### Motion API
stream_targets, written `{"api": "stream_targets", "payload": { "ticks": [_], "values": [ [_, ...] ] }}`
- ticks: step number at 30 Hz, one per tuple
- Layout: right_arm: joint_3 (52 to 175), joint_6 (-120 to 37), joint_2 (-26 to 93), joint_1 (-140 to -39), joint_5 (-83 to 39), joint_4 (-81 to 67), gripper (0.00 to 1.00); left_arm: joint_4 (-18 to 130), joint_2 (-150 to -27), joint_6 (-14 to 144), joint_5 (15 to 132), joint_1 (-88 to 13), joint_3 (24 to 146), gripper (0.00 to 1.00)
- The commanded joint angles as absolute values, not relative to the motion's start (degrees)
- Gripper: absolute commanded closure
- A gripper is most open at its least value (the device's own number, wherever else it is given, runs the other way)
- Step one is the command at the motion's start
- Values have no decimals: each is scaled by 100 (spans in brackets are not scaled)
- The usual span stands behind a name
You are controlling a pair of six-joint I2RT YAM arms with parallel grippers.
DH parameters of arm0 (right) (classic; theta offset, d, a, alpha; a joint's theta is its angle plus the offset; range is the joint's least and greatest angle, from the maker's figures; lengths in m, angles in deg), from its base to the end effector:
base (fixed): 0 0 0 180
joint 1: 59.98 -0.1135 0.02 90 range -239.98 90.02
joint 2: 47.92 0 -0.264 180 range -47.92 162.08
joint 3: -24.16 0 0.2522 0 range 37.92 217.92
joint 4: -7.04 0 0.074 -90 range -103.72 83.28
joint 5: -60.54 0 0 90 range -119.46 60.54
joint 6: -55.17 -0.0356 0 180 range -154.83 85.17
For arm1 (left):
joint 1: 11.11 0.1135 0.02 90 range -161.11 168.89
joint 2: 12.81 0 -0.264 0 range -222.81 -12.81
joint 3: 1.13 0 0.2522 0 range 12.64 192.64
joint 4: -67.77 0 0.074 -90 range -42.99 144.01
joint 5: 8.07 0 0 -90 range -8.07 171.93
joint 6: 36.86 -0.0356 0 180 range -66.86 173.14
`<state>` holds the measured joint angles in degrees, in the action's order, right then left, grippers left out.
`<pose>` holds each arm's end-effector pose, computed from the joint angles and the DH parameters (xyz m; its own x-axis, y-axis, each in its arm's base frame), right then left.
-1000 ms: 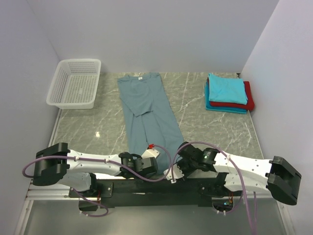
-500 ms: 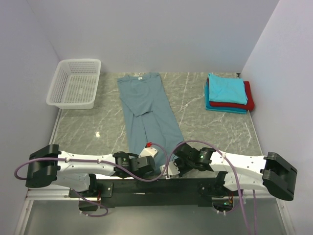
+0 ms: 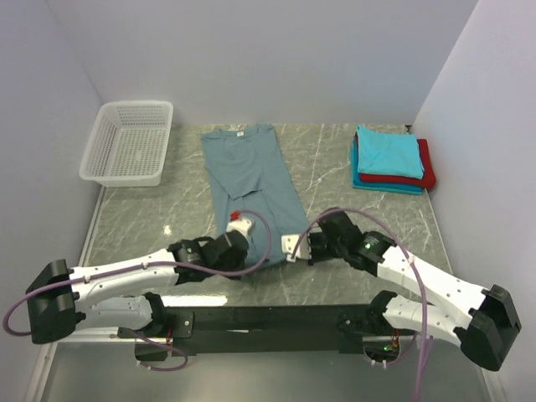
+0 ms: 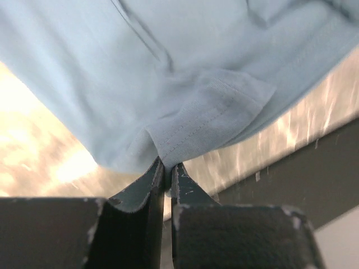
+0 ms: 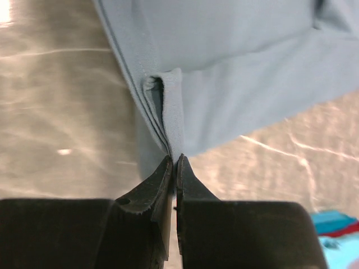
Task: Fold and stack the t-shirts
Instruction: Fold the tshirt
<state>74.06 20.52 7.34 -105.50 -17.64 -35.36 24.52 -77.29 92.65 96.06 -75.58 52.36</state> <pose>0.1306 0.1434 0.2263 0.3589 -0.7837 -0.5070 -0.8786 -0.1005 -0.4668 0.1015 -0.1923 0.2156 -0.7874 0.2171 -0.5769 0.4052 0.8876 -0.2190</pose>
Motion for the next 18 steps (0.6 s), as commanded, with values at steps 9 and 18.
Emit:
{"api": "stream_targets", "payload": {
  "ticks": [9, 18],
  "values": [
    [10101, 2010, 3423, -9426, -1698, -2456, 100, 3713, -8477, 8127, 8976, -4849, 6396, 99],
    [12132, 1755, 5691, -9224, -1899, -2272, 100, 4276, -9910, 7758, 8448, -3503, 7327, 99]
  ]
}}
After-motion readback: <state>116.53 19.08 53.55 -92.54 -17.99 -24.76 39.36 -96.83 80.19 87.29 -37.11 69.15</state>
